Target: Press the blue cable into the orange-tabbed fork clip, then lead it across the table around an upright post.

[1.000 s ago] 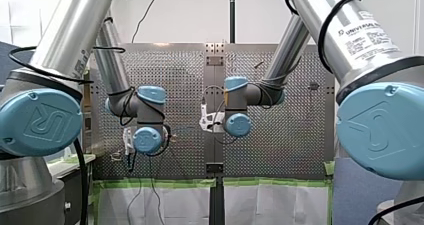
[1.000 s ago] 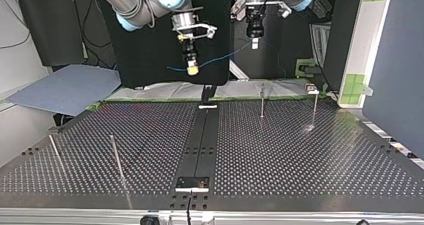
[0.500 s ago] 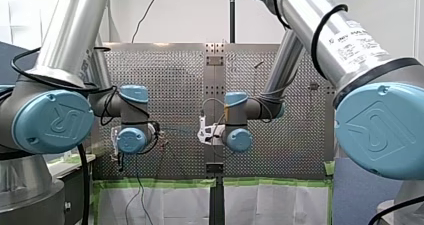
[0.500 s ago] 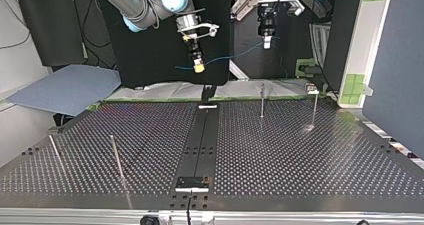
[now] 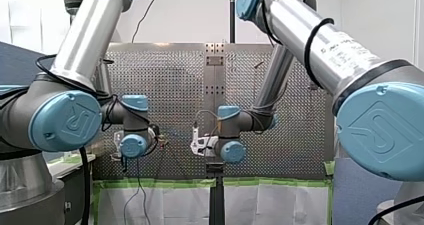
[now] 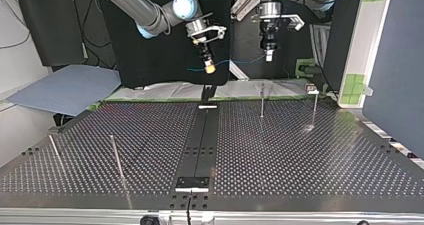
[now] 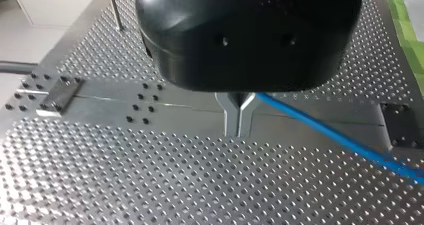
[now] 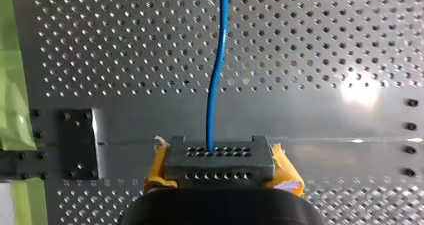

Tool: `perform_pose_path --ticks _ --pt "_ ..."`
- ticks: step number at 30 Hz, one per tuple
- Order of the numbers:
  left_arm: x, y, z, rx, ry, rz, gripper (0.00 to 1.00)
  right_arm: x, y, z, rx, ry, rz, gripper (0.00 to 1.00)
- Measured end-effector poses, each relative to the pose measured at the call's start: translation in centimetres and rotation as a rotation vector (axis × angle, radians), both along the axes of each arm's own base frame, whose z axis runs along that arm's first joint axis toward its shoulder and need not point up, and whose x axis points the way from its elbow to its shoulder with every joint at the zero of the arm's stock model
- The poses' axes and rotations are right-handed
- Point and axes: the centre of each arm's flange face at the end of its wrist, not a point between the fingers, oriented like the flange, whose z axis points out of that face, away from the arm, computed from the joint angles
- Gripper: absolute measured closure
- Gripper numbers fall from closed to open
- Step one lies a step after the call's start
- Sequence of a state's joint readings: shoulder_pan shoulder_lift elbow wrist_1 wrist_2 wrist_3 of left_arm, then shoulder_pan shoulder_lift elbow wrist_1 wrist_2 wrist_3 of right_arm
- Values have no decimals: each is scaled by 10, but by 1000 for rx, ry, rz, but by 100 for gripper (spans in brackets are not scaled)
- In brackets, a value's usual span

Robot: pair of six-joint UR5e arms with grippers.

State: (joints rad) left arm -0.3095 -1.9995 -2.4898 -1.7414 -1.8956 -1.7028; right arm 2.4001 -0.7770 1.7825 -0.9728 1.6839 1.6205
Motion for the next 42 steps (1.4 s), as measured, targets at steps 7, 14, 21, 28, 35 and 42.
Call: perform_pose_path --ticks 7,14,21,28,35,42 --pt "16 11 -5 -9 5 0 100 9 -4 -26 18 10 5 100" --pt "35 26 -7 -11 2 27 100 16 -10 -49 41 33 10 100" --pt "62 35 -15 -15 -19 46 100 24 -17 -71 69 72 9 100" --pt "86 39 -24 -22 -42 75 100 34 -30 -65 73 82 1 100" --pt "98 43 -43 -1 -20 90 100 42 -38 -57 70 78 -5 100" --pt "93 48 -68 17 37 83 100 42 -45 -54 67 72 -14 100"
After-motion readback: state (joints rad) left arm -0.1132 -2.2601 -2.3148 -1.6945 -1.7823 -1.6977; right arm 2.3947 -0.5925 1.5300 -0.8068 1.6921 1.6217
